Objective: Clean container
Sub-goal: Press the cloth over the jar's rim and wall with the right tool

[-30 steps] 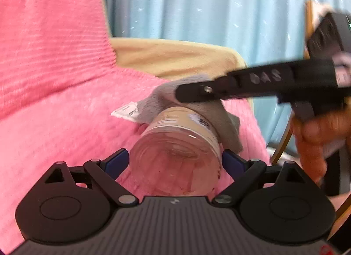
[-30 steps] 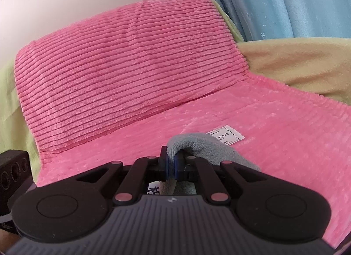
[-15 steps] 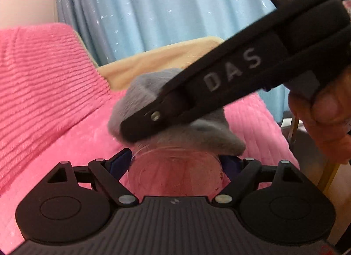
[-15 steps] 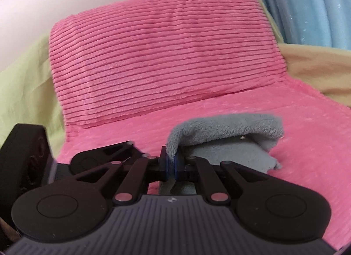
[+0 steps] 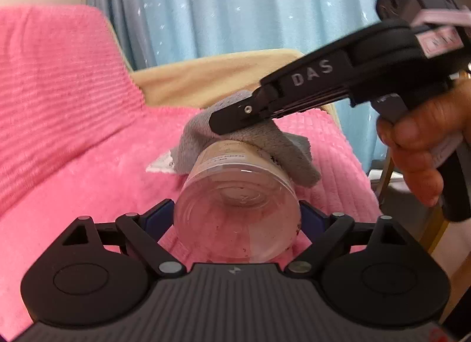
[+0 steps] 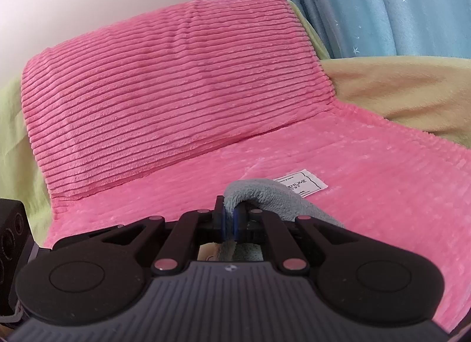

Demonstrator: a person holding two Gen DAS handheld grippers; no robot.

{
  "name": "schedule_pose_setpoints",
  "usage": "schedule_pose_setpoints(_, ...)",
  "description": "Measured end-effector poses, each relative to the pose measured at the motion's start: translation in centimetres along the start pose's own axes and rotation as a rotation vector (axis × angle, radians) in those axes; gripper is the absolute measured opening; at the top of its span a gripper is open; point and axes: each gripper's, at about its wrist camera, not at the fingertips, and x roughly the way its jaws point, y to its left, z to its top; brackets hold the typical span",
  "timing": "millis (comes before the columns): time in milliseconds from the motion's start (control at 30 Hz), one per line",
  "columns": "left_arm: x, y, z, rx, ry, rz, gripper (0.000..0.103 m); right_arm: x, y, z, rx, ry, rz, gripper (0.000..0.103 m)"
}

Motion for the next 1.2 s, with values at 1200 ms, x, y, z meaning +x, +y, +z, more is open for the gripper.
schedule_pose_setpoints(1200,0.0,-0.1,-0.3,0.033,0.006,0.0,0.088,-0.4,-0.7,-0.3,0.04,-0.011,-0.022,0.002)
